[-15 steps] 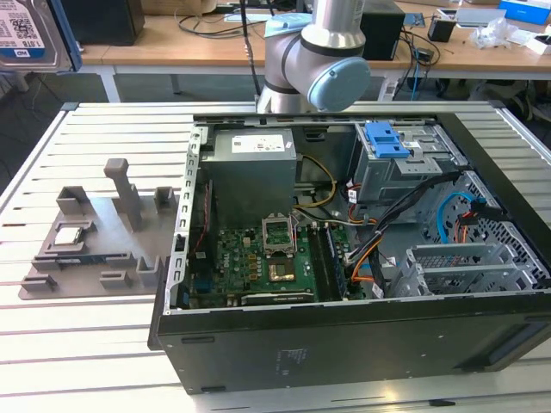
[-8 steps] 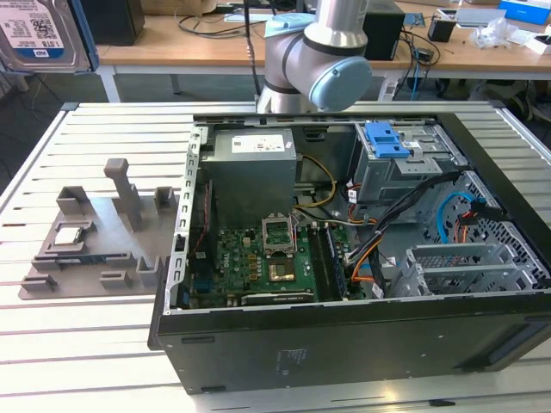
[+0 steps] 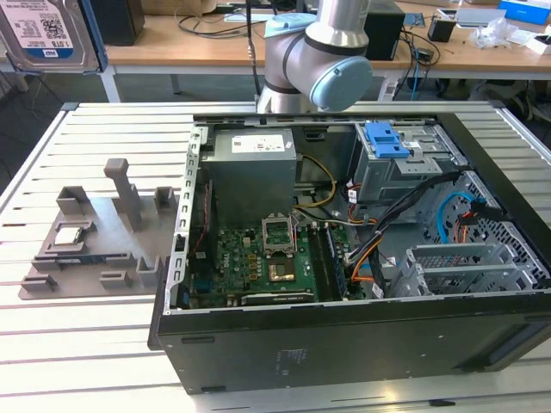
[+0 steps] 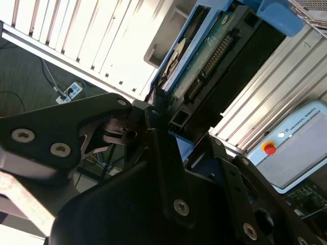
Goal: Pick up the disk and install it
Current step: 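Pick up the disk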
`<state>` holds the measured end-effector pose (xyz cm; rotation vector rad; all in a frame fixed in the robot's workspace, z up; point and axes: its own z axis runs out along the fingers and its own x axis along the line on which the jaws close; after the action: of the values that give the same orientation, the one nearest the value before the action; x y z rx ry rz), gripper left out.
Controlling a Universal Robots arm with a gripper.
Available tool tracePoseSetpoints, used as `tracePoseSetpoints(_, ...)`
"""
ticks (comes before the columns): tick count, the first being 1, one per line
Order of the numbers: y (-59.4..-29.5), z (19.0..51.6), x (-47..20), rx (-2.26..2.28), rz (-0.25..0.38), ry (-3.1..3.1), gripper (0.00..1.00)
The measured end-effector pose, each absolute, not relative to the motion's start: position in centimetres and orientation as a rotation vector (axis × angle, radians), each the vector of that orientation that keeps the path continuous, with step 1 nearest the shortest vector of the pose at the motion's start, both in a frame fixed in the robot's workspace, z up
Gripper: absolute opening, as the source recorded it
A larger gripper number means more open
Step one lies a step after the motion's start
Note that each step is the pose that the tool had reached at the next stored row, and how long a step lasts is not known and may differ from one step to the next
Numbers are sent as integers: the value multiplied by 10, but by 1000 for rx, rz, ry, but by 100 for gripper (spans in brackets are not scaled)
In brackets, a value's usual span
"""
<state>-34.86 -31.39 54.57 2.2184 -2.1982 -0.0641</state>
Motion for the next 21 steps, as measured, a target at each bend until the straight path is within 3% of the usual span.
tracePoseSetpoints(21, -314, 546, -315, 2218, -64, -2198, 37)
